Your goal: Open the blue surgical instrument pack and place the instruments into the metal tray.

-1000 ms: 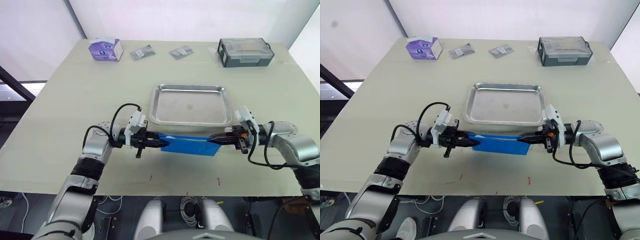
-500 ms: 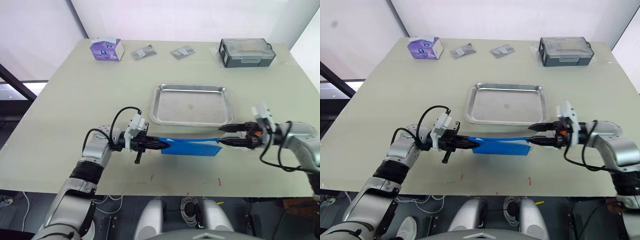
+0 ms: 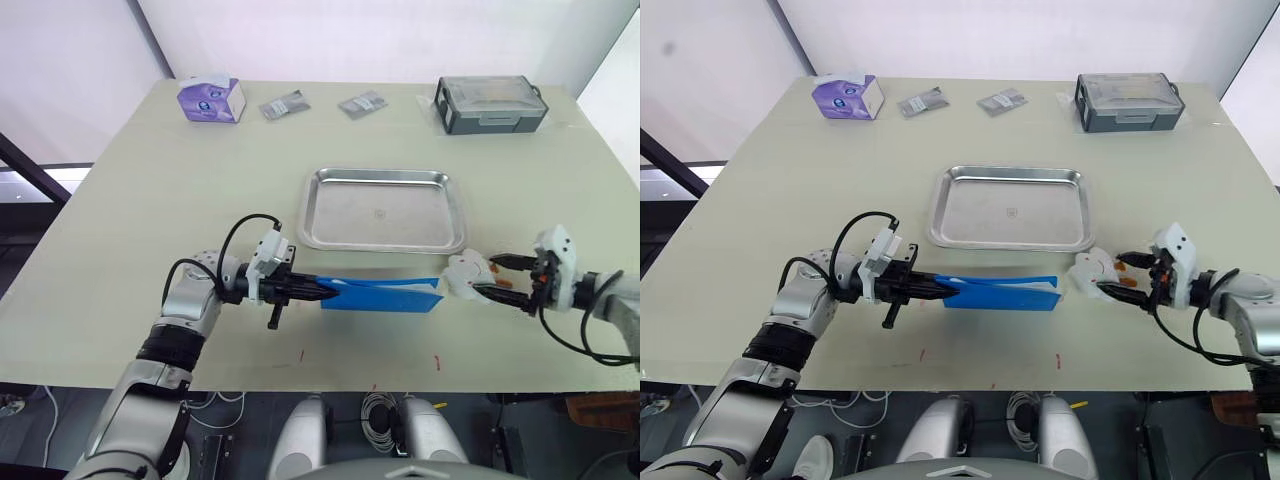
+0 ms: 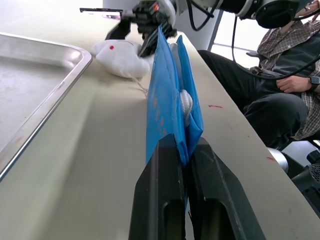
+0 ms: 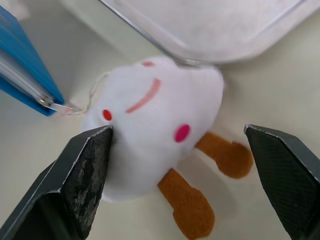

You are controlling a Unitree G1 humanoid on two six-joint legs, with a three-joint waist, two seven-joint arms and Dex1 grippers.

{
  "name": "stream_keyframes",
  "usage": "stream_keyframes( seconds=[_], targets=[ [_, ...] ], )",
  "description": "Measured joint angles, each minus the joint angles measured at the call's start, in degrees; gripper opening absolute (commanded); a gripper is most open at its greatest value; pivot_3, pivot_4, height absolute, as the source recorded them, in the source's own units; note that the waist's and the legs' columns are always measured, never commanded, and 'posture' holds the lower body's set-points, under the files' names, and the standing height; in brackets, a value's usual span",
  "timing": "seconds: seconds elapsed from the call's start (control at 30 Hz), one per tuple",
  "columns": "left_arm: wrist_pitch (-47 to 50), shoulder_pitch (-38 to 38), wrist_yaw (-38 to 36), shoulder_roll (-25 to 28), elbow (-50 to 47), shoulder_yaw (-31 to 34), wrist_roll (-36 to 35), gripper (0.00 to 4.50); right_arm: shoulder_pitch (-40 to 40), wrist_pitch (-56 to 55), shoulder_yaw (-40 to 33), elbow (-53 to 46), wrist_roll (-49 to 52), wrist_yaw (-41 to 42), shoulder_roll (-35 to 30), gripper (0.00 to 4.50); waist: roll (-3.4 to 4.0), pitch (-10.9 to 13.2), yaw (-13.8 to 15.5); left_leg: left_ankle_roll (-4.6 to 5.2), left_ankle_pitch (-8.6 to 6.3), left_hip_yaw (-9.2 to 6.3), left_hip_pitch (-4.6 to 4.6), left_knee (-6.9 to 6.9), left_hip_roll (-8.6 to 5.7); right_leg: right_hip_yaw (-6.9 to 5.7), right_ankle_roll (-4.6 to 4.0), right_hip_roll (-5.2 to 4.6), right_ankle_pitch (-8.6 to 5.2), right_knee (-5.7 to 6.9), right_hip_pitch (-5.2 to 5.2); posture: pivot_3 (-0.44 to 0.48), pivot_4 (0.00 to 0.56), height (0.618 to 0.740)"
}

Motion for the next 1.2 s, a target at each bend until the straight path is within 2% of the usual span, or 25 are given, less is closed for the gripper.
stream_keyframes(
  seconds=[0.07,0.17,0.2,0.23,0.27,0.33,0.37,0.4,0.53,0.67,0.9,1.0,1.2],
  targets=[
    [0.05,0.01,0.00,0.20,-0.06,-0.04,-0.06,0.00,0.71,2.54,-0.35,-1.37,2.15,0.26,0.65,3.58,0.00,0.00,0.04,0.00,0.00,-0.02,0.00,0.00,0.00,-0.01,0.00,0.00,0.00,0.00,0.00,0.000,0.150,0.740],
    [0.08,0.04,0.00,0.84,-0.11,0.04,-0.07,0.00,3.38,5.34,-1.16,-4.68,5.08,1.38,0.56,2.17,0.01,-0.01,0.04,0.00,0.00,-0.03,-0.01,0.00,0.01,-0.01,0.00,0.01,0.00,-0.01,0.01,0.000,0.150,0.740],
    [0.09,0.05,0.00,0.85,-0.11,0.04,-0.07,0.00,3.48,5.48,-1.21,-4.76,5.16,1.41,0.50,2.03,0.01,-0.01,0.04,0.00,0.00,-0.03,-0.01,0.00,0.01,-0.01,0.00,0.01,0.00,-0.01,0.01,0.000,0.150,0.740],
    [0.12,0.04,0.00,0.83,-0.11,0.12,-0.06,0.00,3.92,6.36,-1.68,-5.31,6.16,1.56,0.15,1.32,0.02,-0.01,0.02,0.00,0.00,-0.03,0.00,0.00,0.01,0.01,0.00,0.00,0.00,0.00,0.01,0.000,0.150,0.740],
    [0.14,0.05,0.00,0.83,-0.11,0.16,-0.06,0.00,4.07,6.67,-2.06,-5.53,6.49,1.68,0.10,0.98,0.02,-0.01,0.02,0.00,0.00,-0.03,0.00,0.00,0.01,0.01,0.00,0.00,0.00,0.00,0.00,0.000,0.150,0.740],
    [0.17,0.06,0.00,0.83,-0.10,0.24,-0.03,0.00,4.17,7.67,-3.46,-6.01,7.63,1.92,-0.35,0.51,0.02,0.00,0.01,0.00,0.00,-0.02,0.00,0.00,0.01,0.00,0.00,0.01,0.00,0.00,0.00,0.000,0.150,0.740],
    [0.17,0.06,0.00,0.82,-0.10,0.25,-0.02,0.00,4.19,8.20,-4.10,-6.34,8.34,2.01,-0.66,0.51,0.02,0.00,0.01,0.00,0.00,-0.02,0.00,0.00,0.01,0.00,0.00,0.01,0.00,0.00,0.00,0.000,0.150,0.740],
    [0.16,0.16,0.00,0.83,-0.10,0.33,0.05,0.00,4.27,10.73,-6.86,-8.11,11.62,2.75,-1.68,0.14,0.03,0.00,0.02,0.00,0.00,-0.03,0.00,0.00,0.01,0.00,0.00,0.01,0.00,-0.01,0.00,0.000,0.150,0.740],
    [-0.30,0.70,0.09,0.75,-0.09,1.22,0.57,0.00,4.22,17.34,-12.51,-12.81,20.55,3.74,-2.93,0.03,0.02,0.00,-0.01,0.01,0.00,-0.05,0.00,0.00,0.02,0.00,0.00,0.03,0.00,-0.01,0.01,0.000,0.150,0.740],
    [-0.46,0.68,0.16,0.59,-0.08,1.43,0.97,0.00,2.04,21.30,-14.45,-15.09,25.65,1.67,-2.80,0.03,0.03,0.00,-0.02,0.01,0.00,-0.04,0.00,-0.01,0.02,0.01,0.00,0.02,0.00,0.00,0.01,0.000,0.150,0.740],
    [-0.45,0.61,0.30,0.49,0.07,1.78,1.39,0.00,-5.08,26.32,-15.73,-17.25,33.81,-5.97,2.45,0.03,0.04,0.00,0.03,0.01,0.00,-0.05,-0.02,-0.01,0.04,-0.01,0.00,0.04,0.00,-0.01,0.01,0.000,0.150,0.740],
    [-0.62,0.02,0.43,0.39,0.71,1.95,1.94,0.00,-8.27,26.11,-13.95,-18.25,33.66,-8.34,4.05,0.03,0.04,0.00,0.11,0.01,0.00,-0.05,-0.03,-0.01,0.01,-0.01,0.00,0.01,0.00,-0.02,0.01,0.000,0.150,0.740],
    [-0.97,-1.40,0.45,-0.64,1.90,2.00,3.36,0.00,-16.37,22.64,-3.95,-21.48,27.66,-10.81,8.65,0.03,0.06,0.01,0.07,0.01,0.00,-0.06,-0.05,0.00,0.00,-0.03,0.01,0.01,0.00,-0.02,-0.02,0.000,0.150,0.740]
  ],
)
